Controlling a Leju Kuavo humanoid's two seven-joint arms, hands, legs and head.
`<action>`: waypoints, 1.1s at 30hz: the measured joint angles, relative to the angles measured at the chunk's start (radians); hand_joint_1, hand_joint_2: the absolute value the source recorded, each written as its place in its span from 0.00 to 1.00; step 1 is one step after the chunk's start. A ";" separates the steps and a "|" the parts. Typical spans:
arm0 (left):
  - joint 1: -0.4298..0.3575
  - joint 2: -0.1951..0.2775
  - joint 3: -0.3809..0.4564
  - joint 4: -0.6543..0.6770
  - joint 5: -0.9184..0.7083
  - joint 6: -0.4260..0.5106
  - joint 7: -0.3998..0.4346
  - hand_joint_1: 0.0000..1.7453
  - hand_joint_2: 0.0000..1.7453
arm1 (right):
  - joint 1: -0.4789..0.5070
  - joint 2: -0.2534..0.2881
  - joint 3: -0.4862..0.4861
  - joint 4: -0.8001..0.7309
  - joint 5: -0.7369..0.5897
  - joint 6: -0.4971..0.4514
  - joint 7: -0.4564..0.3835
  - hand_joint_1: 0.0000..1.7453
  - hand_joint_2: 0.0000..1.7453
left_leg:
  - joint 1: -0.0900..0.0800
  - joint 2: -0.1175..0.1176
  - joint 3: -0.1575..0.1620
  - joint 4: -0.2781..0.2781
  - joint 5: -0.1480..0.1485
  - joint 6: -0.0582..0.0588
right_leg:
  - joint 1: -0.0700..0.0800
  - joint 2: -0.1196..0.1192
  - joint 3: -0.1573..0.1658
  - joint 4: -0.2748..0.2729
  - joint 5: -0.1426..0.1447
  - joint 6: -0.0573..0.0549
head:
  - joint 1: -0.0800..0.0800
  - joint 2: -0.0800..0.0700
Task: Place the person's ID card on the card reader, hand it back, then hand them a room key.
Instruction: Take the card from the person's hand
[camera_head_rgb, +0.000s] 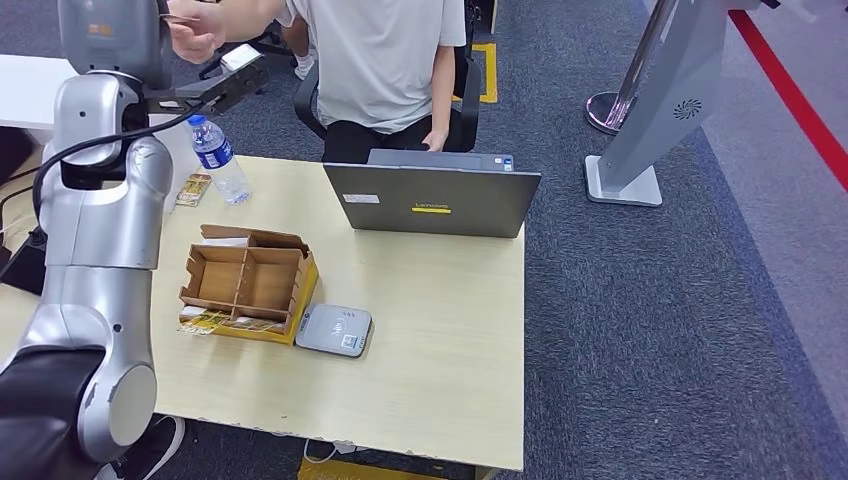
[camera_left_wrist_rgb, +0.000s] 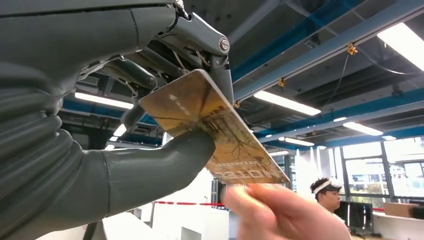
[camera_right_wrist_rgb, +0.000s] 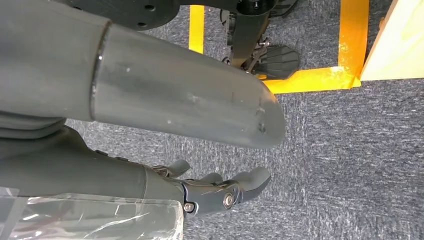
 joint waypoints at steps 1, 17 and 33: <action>-0.001 -0.003 -0.004 0.002 0.000 0.002 0.000 1.00 1.00 | 0.000 0.000 0.000 0.000 0.000 0.000 0.000 0.00 0.00 | 0.000 0.000 0.000 0.000 0.000 0.000 | 0.000 0.000 0.000 0.000 0.000 0.000 | 0.000 0.000; 0.279 -0.123 -0.183 -0.237 0.015 0.060 -0.127 1.00 1.00 | 0.021 0.009 -0.066 -0.001 0.011 -0.018 -0.023 0.00 0.00 | -0.002 0.000 -0.001 0.000 -0.002 0.002 | -0.001 0.000 0.000 -0.001 -0.001 0.001 | 0.000 0.000; 0.716 0.024 -0.493 -0.418 0.082 0.166 -0.063 1.00 1.00 | 0.041 0.021 -0.209 -0.013 -0.017 -0.058 -0.026 0.00 0.00 | -0.001 0.002 0.000 -0.001 -0.003 0.002 | -0.001 0.001 0.000 -0.001 -0.002 0.001 | 0.000 0.000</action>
